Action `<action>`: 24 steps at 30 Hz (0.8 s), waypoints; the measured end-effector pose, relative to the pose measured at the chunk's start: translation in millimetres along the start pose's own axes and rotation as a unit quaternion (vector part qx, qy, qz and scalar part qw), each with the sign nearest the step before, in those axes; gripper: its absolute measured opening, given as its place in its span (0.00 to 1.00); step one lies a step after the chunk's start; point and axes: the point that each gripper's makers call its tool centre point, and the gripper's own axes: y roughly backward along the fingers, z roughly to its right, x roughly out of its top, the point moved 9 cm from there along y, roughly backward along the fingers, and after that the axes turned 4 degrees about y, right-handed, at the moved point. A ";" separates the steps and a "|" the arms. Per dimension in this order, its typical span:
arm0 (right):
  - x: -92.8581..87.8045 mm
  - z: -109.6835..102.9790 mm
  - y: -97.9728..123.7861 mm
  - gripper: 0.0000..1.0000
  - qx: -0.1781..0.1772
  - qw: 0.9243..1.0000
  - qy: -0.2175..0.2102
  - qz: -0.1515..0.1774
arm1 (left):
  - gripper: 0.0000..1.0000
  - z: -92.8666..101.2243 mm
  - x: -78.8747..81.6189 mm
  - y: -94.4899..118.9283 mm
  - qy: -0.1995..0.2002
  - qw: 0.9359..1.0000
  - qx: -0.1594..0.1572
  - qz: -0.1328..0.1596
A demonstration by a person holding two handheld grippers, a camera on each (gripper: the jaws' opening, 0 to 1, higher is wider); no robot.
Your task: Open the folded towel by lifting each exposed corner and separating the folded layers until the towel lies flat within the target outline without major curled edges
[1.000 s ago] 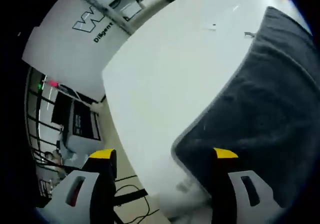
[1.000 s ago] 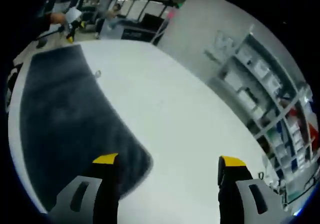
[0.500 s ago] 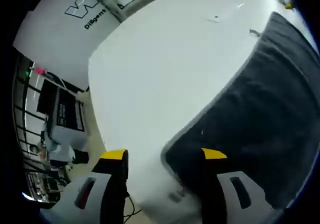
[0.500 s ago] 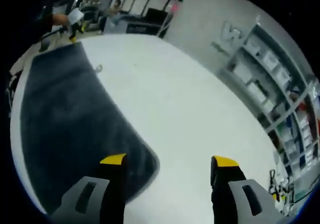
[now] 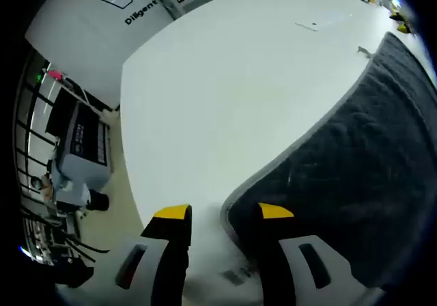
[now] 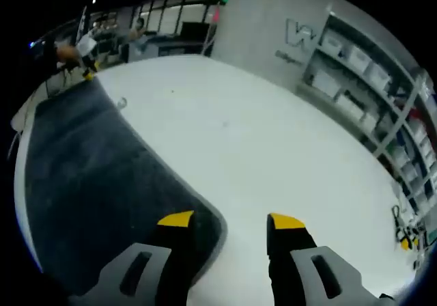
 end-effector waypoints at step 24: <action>-25.0 0.8 -26.8 0.02 0.003 0.997 0.042 -0.068 | 0.08 51.9 -31.5 15.7 0.006 0.999 -0.037 0.015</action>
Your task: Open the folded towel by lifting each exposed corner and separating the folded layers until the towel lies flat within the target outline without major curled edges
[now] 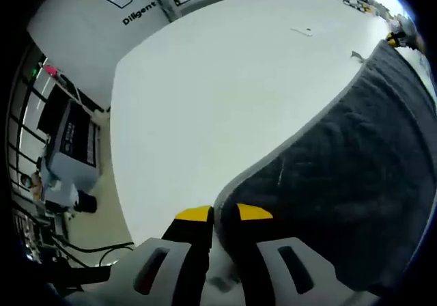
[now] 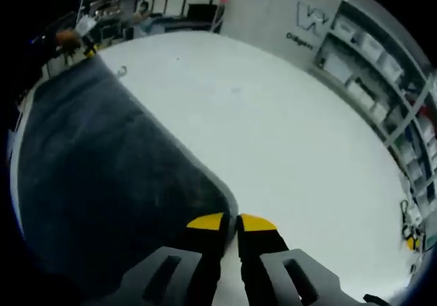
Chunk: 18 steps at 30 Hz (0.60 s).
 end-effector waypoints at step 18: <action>4.4 32.8 -21.0 0.00 -0.018 1.000 0.013 -0.005 | 0.04 52.9 -3.4 9.1 -0.013 1.000 0.006 0.007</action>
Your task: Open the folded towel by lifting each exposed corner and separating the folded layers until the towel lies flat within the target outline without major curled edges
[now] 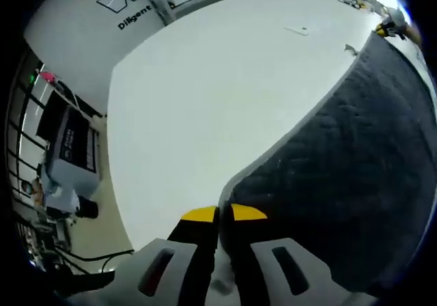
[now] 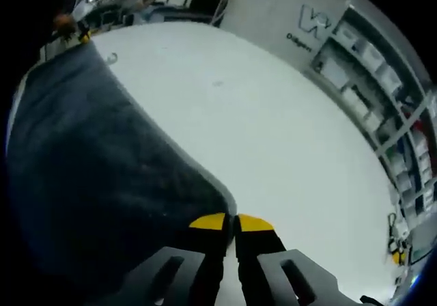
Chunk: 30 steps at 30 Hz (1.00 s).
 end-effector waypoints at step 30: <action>5.1 8.2 -10.2 0.00 -0.045 0.998 0.032 -0.041 | 0.02 -98.3 72.6 -59.4 -0.007 1.000 0.001 -0.014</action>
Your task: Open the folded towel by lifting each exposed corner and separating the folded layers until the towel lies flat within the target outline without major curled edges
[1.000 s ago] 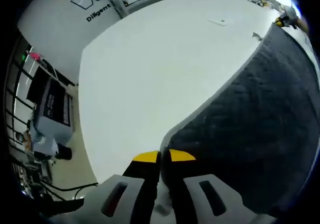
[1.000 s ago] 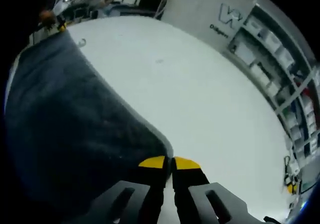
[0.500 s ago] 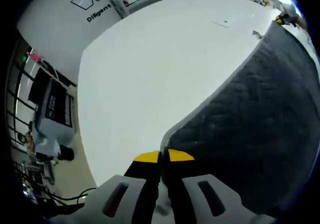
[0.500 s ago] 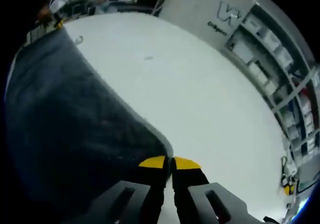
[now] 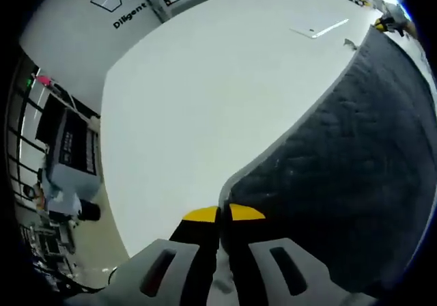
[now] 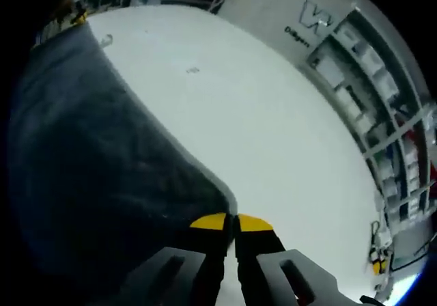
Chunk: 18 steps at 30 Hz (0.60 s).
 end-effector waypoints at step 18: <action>-1.3 -2.1 -3.7 0.00 -0.004 0.997 -0.070 0.020 | 0.03 4.7 18.4 -5.2 -0.026 0.999 0.046 0.007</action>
